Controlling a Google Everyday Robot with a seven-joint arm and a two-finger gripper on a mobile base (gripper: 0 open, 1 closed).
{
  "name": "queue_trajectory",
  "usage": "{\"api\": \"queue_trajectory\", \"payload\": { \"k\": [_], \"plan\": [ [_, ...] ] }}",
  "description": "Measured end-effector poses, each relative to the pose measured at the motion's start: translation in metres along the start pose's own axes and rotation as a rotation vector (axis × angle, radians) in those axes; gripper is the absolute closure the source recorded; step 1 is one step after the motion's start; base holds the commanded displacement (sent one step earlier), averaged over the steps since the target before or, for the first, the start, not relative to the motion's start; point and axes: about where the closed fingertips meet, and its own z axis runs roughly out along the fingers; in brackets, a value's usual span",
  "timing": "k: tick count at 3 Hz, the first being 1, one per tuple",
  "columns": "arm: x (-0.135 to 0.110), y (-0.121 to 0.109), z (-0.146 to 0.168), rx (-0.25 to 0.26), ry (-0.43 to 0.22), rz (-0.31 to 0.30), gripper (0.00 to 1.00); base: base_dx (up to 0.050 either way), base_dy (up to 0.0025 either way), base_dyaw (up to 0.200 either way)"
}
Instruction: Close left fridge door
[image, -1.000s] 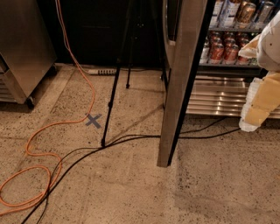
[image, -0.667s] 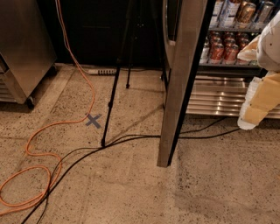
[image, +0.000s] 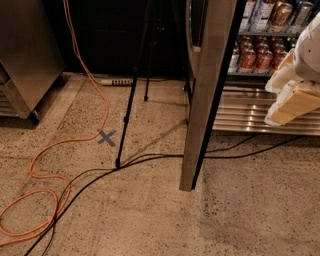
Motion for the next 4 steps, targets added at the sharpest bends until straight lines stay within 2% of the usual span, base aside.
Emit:
{"api": "queue_trajectory", "payload": {
  "k": [2,3,4],
  "plan": [
    [0.0000,0.0000,0.0000,0.000,0.000,0.000,0.94,0.000,0.00000,0.000],
    [-0.0001,0.0000,0.0000,0.000,0.000,0.000,1.00,0.000,0.00000,0.000],
    [-0.0008,-0.0001,0.0001,0.002,0.001,-0.002,1.00,0.000,0.00000,0.000]
  ]
}}
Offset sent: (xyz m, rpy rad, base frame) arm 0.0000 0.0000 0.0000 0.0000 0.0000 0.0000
